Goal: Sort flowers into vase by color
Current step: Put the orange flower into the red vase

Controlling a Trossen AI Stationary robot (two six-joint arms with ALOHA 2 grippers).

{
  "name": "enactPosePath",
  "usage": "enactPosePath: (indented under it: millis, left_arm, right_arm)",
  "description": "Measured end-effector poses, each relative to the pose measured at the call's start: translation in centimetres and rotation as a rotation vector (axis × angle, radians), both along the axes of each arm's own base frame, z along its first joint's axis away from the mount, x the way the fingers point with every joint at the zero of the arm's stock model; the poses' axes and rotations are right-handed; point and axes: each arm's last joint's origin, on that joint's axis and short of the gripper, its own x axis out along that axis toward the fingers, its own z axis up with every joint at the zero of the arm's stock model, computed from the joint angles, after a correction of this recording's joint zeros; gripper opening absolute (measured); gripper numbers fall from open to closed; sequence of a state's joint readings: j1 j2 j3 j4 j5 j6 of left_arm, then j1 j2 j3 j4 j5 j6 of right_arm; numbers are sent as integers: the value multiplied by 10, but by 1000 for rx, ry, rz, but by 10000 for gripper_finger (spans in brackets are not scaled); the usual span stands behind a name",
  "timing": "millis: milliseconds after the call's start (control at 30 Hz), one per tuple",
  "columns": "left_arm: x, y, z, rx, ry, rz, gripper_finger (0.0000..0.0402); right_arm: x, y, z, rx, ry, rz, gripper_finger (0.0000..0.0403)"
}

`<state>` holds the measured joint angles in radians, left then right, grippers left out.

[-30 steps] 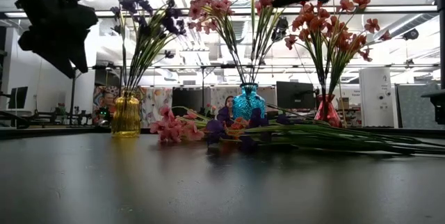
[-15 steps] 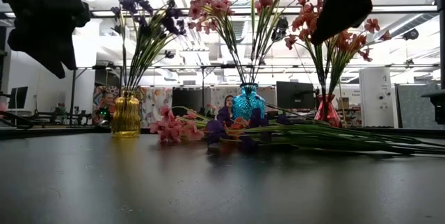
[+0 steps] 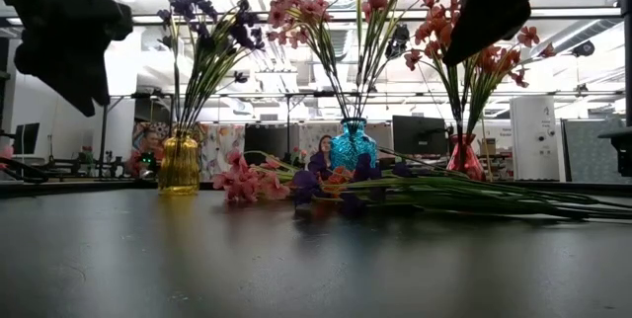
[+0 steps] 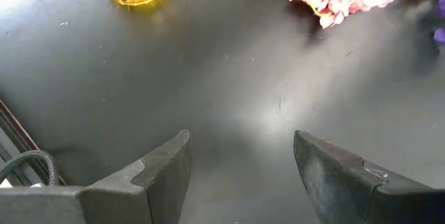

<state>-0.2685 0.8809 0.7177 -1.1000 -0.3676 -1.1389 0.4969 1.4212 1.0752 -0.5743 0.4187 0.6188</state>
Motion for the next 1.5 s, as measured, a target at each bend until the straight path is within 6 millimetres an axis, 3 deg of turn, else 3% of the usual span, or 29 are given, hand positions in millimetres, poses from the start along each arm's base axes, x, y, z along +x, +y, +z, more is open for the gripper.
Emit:
enactPosePath:
  millis: [233, 833, 1233, 1500]
  left_arm:
    - [16, -7, -2, -1, -65, -24, 236]
    - [65, -60, -26, 9, -176, -256, 236]
    - [70, -62, -37, 31, -121, -270, 236]
    - [71, -62, -37, 55, -137, -261, 236]
  right_arm:
    - [0, 0, -1, -20, 6, 22, 237]
    - [-15, -14, -22, 43, 182, -135, 237]
    - [-12, -36, -27, 24, 228, -211, 237]
    - [-19, -49, -51, -26, 407, -282, 226]
